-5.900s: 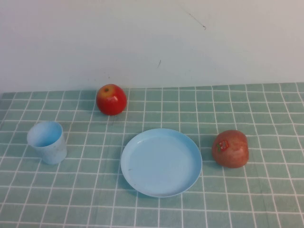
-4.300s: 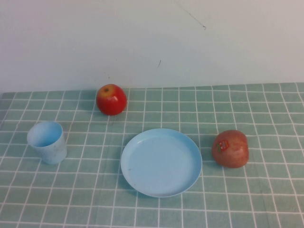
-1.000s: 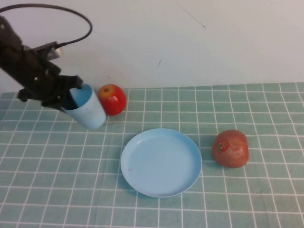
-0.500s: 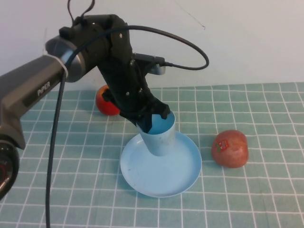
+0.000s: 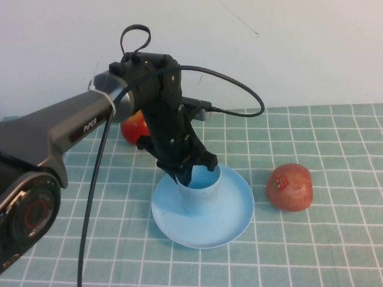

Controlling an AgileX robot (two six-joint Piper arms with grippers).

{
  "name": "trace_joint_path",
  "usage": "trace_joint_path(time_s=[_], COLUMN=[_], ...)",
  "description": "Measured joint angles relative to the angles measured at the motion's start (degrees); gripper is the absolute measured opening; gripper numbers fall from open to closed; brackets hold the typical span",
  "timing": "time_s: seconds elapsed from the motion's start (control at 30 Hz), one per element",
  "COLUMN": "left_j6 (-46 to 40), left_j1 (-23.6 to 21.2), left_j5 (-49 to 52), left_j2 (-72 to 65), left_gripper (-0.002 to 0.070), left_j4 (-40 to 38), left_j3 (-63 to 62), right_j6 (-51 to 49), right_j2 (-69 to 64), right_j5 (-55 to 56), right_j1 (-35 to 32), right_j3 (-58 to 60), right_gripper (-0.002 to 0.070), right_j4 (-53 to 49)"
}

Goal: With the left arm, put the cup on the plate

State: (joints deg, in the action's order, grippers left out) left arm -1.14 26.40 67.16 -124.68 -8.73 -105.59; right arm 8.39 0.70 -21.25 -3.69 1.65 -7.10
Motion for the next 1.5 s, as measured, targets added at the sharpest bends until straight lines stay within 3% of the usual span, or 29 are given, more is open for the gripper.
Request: trace_joint_path(time_s=[0.37,0.57,0.7,0.8,0.9,1.23,1.37,1.5], left_j6=[-1.14,-0.53,-0.29,-0.29,-0.29,0.17,0.19,0.29], left_j1=[0.0,0.0,0.0,0.0,1.0,8.81,9.76,9.76], left_j5=[2.62,3.11,3.34,3.99,4.12,5.51,5.76,5.76], left_j2=[-0.24,3.4,10.8,16.98,23.14,42.44,46.65,48.12], left_gripper=[0.0214,0.0235,0.0192,0.0073,0.0022,0.0003,0.0003,0.0003], left_j4=[0.84,0.94,0.44,-1.59,-2.76,-3.12,-6.28,-4.63], left_j3=[-4.33,-11.3,-12.6,-12.88,-13.01,-3.28,1.48,2.06], right_j6=[0.0,0.0,0.0,0.0,0.0,0.0,0.0,0.0], right_j2=[0.0,0.0,0.0,0.0,0.0,0.0,0.0,0.0], right_j5=[0.0,0.0,0.0,0.0,0.0,0.0,0.0,0.0], right_j1=[0.0,0.0,0.0,0.0,0.0,0.0,0.0,0.0], right_j3=[0.0,0.0,0.0,0.0,0.0,0.0,0.0,0.0], right_gripper=[-0.0002,-0.0002,-0.0002,-0.0002,-0.0002,-0.0002,-0.0002,-0.0002], right_j4=[0.0,0.0,0.0,0.0,0.0,0.0,0.0,0.0])
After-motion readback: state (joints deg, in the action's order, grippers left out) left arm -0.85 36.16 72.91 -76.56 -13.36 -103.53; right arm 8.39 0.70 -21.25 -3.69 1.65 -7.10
